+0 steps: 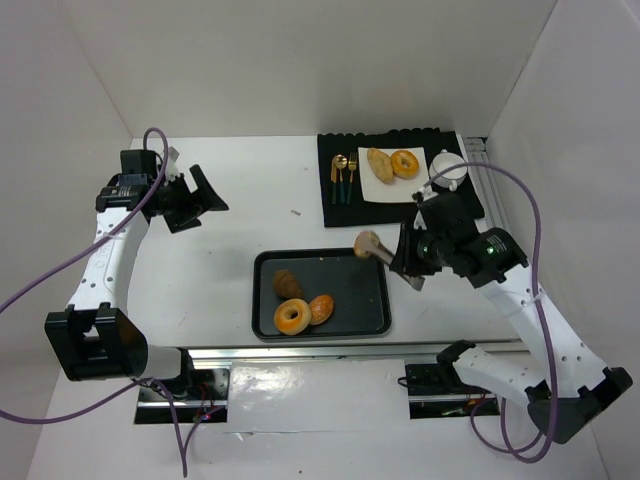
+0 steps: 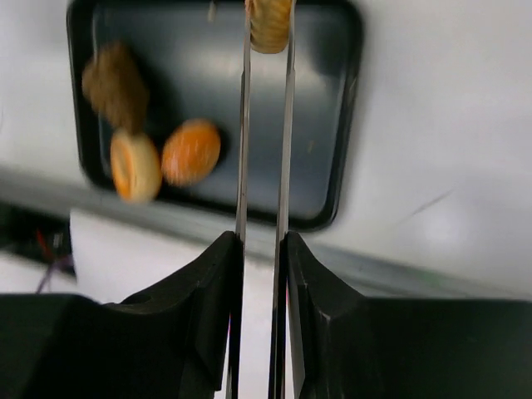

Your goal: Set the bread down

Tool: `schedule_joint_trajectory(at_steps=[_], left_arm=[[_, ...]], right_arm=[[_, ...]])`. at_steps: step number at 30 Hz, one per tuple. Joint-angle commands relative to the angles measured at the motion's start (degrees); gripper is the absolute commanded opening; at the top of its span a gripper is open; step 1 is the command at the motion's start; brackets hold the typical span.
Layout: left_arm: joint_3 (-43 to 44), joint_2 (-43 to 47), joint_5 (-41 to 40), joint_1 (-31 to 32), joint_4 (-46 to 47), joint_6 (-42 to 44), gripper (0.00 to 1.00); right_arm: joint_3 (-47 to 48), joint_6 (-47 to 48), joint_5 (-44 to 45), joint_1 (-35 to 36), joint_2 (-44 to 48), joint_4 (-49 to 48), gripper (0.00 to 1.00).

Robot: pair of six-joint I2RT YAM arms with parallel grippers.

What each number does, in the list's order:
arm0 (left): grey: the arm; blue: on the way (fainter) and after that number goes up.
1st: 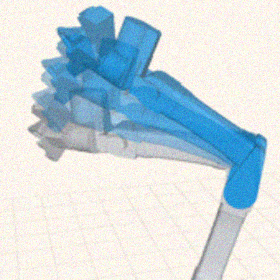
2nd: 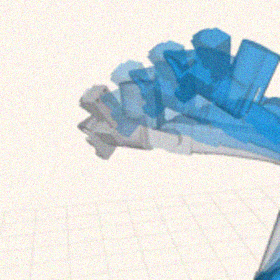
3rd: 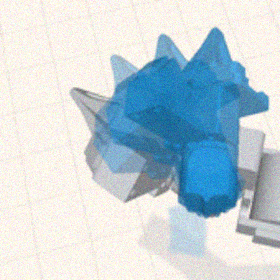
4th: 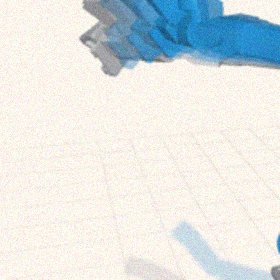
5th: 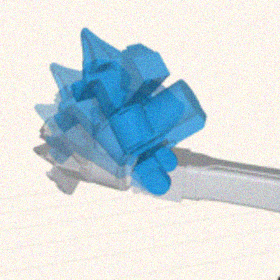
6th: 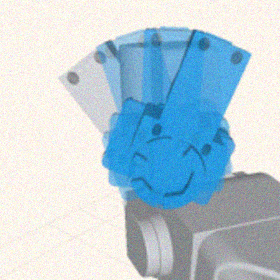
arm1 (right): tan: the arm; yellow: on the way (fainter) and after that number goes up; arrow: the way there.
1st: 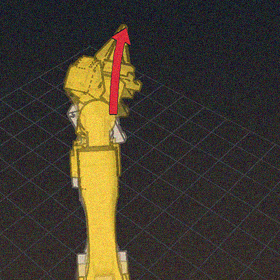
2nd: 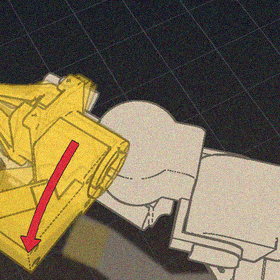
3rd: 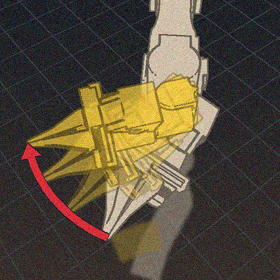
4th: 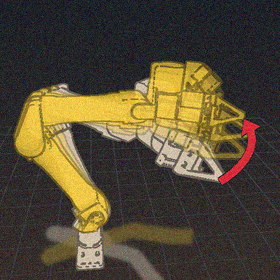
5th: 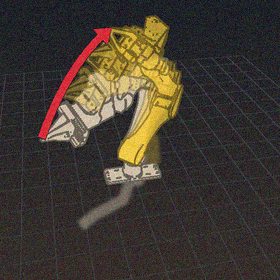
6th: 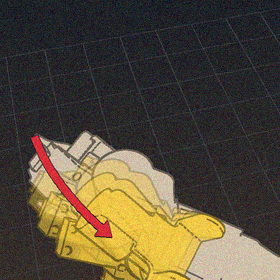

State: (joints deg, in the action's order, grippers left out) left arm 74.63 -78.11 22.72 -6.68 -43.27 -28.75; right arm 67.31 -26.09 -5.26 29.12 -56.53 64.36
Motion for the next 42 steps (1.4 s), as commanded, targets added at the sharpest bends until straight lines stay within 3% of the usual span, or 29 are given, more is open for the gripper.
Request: schedule_joint_trajectory(at_steps=[1,3,6,15,23,34,42], left_arm=[[0.78,1.47,1.97,-0.35,1.43,-0.34,1.0],[0.78,1.47,1.98,-0.35,1.43,-0.34,1.0],[0.25,0.94,2.5,-0.35,1.95,-0.34,1.0],[0.87,-0.12,2.5,-0.35,1.96,0.19,1.0],[0.87,-1.69,2.5,-0.35,1.96,0.19,1.0],[0.87,-1.17,2.5,-0.35,1.96,0.19,1.0],[0.87,-0.64,2.5,-0.35,1.96,0.19,1.0]], right_arm=[[5.1,-2.74,17.85,0.41,-3.13,-11.25,0.27],[7.21,-1.52,25.34,-0.12,-7.09,-17.12,0.28],[9.93,3.56,29.94,-1.95,-13.67,-25.65,0.32],[16.36,9.83,33.37,-8.29,-31.69,-33.51,0.34],[11.98,10.35,29.61,-13.3,-34.17,-36.58,0.37],[8.64,10.35,23.28,-13.83,-34.7,-36.58,0.42],[8.1,9.83,23.18,-13.83,-34.17,-35.44,0.58]])
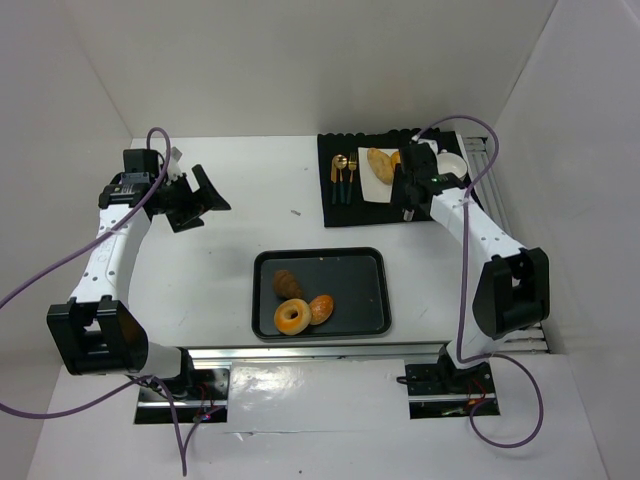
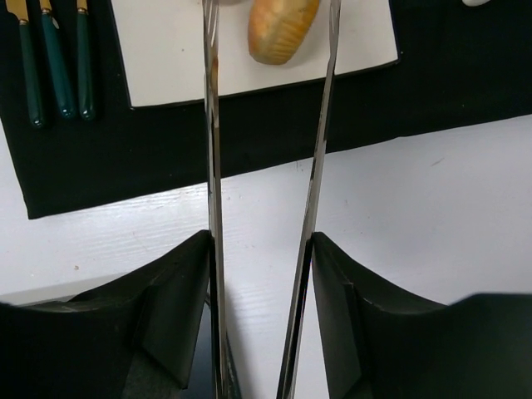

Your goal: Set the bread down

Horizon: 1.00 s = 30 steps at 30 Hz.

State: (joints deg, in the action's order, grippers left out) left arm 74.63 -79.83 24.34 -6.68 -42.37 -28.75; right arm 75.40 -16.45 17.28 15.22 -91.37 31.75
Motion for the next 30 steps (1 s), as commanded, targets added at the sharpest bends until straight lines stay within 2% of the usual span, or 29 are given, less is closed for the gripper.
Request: schedule_joint_trajectory(at_steps=[1,17,22,26,30], left_arm=[[0.87,1.08,0.89,-0.35,1.06,0.19,1.0],[0.87,1.6,0.89,-0.35,0.45,0.19,1.0],[0.87,1.61,0.89,-0.35,0.45,0.19,1.0],[0.87,1.61,0.89,-0.35,0.45,0.19,1.0],[0.35,2.13,-0.51,-0.35,0.45,-0.51,1.0]], right_arm=[[0.01,0.19,0.65,0.59,1.19,-2.83,0.58],[6.34,0.19,3.9,2.35,8.32,1.21,0.58],[3.62,1.51,-0.48,7.17,9.46,-0.19,0.58],[0.11,2.91,-5.57,12.7,9.99,-5.19,0.58],[3.25,2.3,-8.58,18.08,3.15,-9.41,0.58]])
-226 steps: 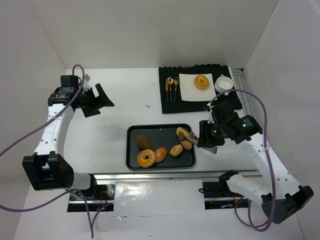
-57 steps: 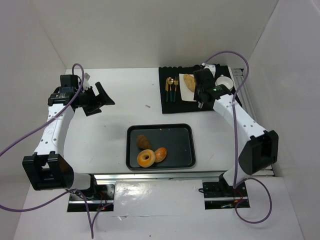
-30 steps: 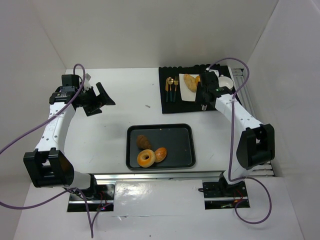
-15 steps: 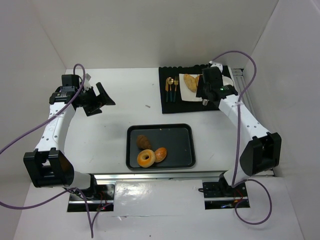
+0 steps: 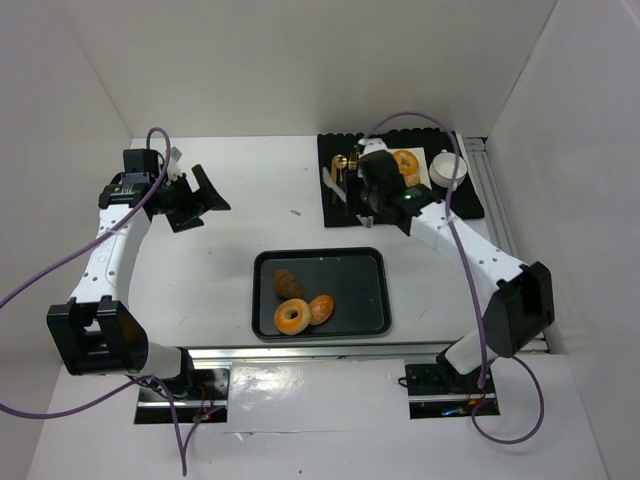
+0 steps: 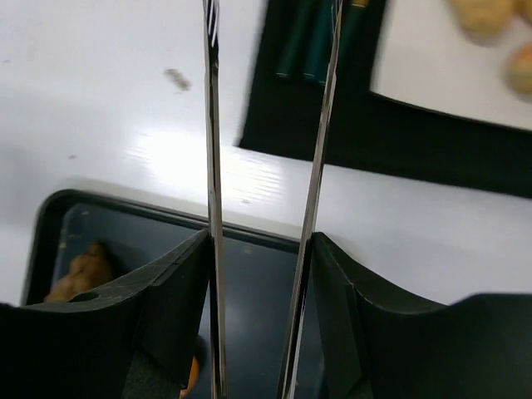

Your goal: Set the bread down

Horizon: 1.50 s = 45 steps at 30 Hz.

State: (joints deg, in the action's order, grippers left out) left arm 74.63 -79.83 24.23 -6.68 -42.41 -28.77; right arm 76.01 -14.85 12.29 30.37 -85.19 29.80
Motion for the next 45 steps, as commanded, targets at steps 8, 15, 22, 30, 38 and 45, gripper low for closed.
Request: schedule_joint_trajectory(at_steps=[8,15,22,30,38,45], left_arm=[[0.87,3.46,-2.43,-0.35,0.4,0.03,1.0],[1.48,2.84,-2.43,-0.35,-0.65,0.03,1.0],[0.43,3.45,0.04,-0.35,-1.18,0.65,1.0],[0.96,3.98,-1.64,-0.35,-1.88,0.65,1.0],[0.34,2.84,0.12,-0.35,0.14,0.03,1.0],[0.34,2.31,0.64,-0.35,0.75,0.03,1.0]], right_arm=[[14.33,1.32,0.97,7.77,-23.93,-16.61,0.58],[23.21,0.71,5.55,8.3,-40.11,-27.33,0.58],[35.42,-1.23,5.37,8.83,-52.44,-27.17,0.68],[37.37,-2.98,12.81,8.31,-43.85,-18.06,0.99],[22.1,-3.69,14.51,5.14,-22.69,-8.45,0.99],[0.74,-10.89,17.32,5.14,-8.18,-4.5,0.99]])
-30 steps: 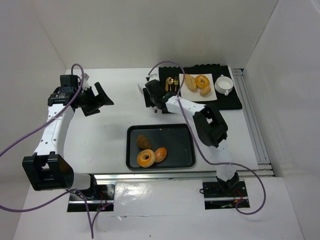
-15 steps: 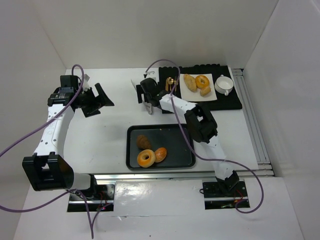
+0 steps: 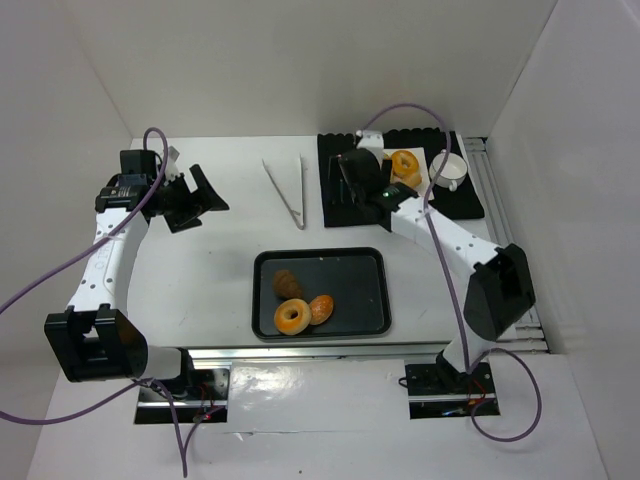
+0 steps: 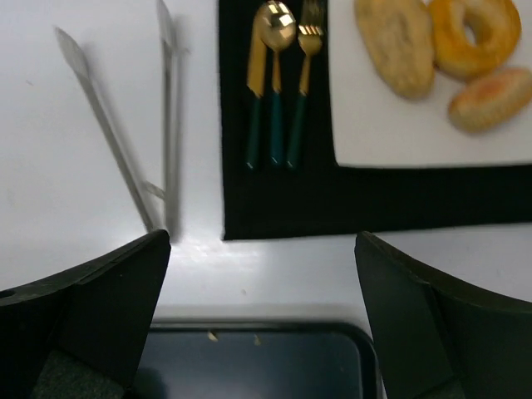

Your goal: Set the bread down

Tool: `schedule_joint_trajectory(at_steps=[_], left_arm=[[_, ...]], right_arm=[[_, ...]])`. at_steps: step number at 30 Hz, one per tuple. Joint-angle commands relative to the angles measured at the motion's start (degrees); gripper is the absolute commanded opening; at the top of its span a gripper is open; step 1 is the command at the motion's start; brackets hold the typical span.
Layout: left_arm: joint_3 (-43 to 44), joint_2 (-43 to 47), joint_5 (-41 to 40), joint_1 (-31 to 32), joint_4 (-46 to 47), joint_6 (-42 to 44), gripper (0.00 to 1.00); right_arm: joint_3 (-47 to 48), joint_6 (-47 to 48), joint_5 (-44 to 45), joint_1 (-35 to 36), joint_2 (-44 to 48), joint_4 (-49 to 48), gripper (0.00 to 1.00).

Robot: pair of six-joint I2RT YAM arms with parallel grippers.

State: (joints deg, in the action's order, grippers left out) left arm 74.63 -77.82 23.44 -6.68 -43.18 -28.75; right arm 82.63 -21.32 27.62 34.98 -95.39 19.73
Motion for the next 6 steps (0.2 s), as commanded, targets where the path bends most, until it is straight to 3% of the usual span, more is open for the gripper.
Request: schedule_joint_trajectory(at_steps=[1,6], left_arm=[[0.34,0.3,1.95,-0.35,1.52,0.01,1.0],[-0.19,-0.23,1.96,-0.35,2.05,0.01,1.0]], right_arm=[[-10.08,-6.17,2.0,0.53,3.36,5.59,0.99],[-19.34,-8.3,-0.36,0.0,9.17,4.18,0.99]])
